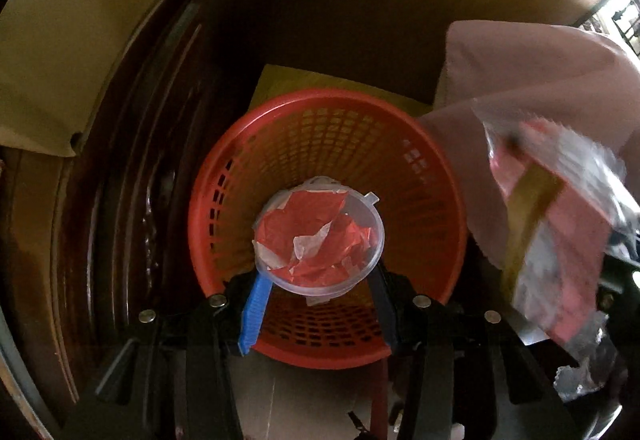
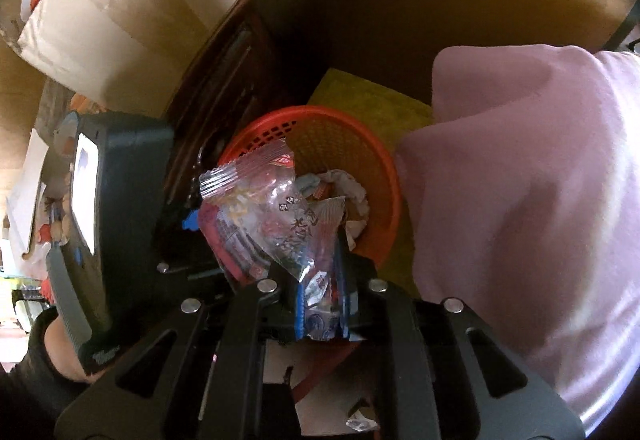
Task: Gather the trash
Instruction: 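Open the left tool over the basket while the right tool releases the wrapper, then move both open tools back over the bed, then grasp the orange medicine box with the left tool, then grasp the yellow flower with the right tool while the left tool holds the box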
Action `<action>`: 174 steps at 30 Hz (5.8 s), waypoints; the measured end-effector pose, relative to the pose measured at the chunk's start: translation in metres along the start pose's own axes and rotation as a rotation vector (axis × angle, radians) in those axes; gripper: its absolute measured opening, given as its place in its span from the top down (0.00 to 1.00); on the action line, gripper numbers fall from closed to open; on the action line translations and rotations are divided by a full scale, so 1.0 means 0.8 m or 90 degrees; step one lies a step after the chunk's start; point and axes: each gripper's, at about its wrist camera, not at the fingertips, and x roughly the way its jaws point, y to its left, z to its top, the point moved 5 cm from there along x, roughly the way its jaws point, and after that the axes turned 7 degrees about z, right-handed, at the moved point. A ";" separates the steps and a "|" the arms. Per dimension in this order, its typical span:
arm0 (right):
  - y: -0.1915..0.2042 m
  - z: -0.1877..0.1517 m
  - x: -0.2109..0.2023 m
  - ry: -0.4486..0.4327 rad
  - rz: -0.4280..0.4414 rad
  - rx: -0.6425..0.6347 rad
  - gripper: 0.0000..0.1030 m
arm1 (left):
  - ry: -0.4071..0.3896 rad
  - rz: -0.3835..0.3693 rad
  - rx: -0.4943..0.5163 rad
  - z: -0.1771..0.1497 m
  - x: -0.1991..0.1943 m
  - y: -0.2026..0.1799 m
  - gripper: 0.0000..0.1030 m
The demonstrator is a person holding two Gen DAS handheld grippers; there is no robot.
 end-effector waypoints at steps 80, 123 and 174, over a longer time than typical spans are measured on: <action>-0.395 -0.559 -0.634 -0.651 -0.466 0.534 0.16 | -0.451 -0.339 0.543 -0.166 -0.453 -0.704 0.20; -0.601 -0.502 -0.558 -0.545 -0.447 0.546 0.15 | -0.094 -0.198 0.303 0.043 -0.176 -0.867 0.59; -0.715 -0.350 -0.463 -0.399 -0.311 0.577 0.63 | -0.211 -0.226 0.421 0.026 -0.247 -0.771 0.84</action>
